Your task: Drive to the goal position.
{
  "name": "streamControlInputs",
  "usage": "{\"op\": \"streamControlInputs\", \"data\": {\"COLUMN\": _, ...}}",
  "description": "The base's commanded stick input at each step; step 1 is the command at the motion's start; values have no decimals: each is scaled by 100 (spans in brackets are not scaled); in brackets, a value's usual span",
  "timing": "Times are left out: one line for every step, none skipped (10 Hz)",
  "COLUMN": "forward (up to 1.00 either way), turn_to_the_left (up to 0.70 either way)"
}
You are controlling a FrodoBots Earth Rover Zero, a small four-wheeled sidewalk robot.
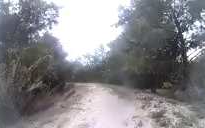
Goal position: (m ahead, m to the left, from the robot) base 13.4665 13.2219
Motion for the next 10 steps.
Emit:
{"op": "streamControlInputs", "data": {"forward": 85, "turn_to_the_left": 0}}
{"op": "streamControlInputs", "data": {"forward": 85, "turn_to_the_left": 0}}
{"op": "streamControlInputs", "data": {"forward": 85, "turn_to_the_left": 0}}
{"op": "streamControlInputs", "data": {"forward": 85, "turn_to_the_left": 0}}
{"op": "streamControlInputs", "data": {"forward": 85, "turn_to_the_left": 0}}
{"op": "streamControlInputs", "data": {"forward": 85, "turn_to_the_left": 0}}
{"op": "streamControlInputs", "data": {"forward": 85, "turn_to_the_left": 0}}
{"op": "streamControlInputs", "data": {"forward": 85, "turn_to_the_left": 0}}
{"op": "streamControlInputs", "data": {"forward": 85, "turn_to_the_left": 0}}
{"op": "streamControlInputs", "data": {"forward": 85, "turn_to_the_left": 0}}
